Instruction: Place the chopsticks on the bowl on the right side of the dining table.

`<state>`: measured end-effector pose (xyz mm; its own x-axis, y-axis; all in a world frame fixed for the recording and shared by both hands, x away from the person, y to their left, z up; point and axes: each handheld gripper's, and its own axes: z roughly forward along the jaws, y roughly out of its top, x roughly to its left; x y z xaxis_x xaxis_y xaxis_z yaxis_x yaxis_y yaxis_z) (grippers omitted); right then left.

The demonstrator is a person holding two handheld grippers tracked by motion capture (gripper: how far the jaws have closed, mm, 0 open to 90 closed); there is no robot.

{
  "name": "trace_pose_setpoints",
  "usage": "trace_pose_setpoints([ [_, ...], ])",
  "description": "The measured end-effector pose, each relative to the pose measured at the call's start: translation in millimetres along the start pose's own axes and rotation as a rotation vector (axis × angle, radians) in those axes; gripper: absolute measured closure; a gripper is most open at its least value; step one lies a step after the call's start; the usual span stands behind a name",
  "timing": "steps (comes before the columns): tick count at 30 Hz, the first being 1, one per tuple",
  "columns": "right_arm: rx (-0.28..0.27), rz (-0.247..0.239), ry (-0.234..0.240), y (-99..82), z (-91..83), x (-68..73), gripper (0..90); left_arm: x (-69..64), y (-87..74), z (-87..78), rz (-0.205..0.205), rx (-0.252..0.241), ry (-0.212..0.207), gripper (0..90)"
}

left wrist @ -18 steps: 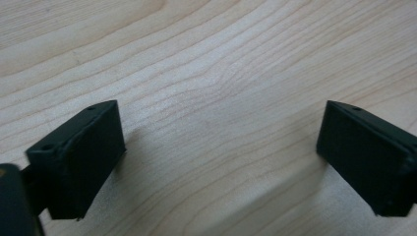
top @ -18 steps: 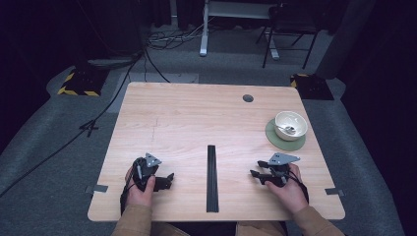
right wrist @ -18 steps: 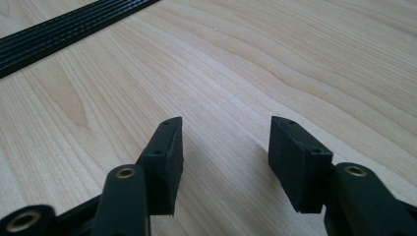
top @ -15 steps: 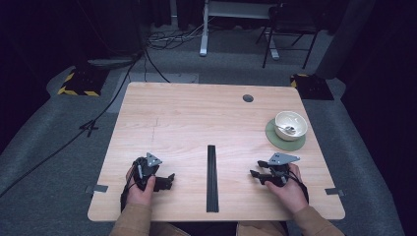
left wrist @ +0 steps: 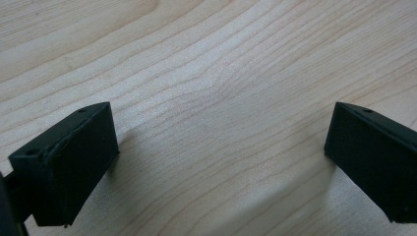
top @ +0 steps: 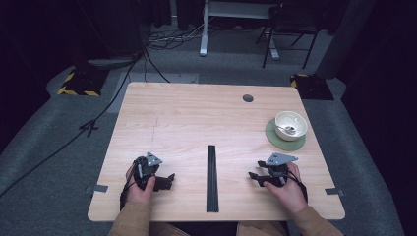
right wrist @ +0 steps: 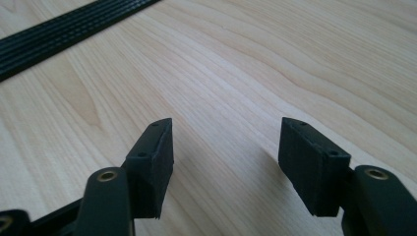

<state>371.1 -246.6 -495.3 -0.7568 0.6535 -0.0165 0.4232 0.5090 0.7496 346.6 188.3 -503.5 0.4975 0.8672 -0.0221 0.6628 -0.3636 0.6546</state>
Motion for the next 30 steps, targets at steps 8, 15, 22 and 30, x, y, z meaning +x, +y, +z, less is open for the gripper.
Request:
trace_pose_setpoints([
  [8,-0.003,-0.011,0.071,18.9,-7.9,6.9,38.0,0.2,0.1,-0.3,0.001,0.004,-0.003,0.0],
  [15,-0.009,-0.038,0.089,48.4,-8.7,20.6,38.2,0.3,0.2,-0.3,0.001,0.005,-0.004,0.0],
  [22,-0.035,-0.058,0.118,64.6,-0.4,36.1,37.9,0.2,0.3,0.0,0.0,0.004,-0.008,0.0],
  [30,-0.08,-0.062,0.136,66.0,11.3,49.2,36.6,0.2,0.4,0.0,0.001,0.006,-0.006,0.0],
])
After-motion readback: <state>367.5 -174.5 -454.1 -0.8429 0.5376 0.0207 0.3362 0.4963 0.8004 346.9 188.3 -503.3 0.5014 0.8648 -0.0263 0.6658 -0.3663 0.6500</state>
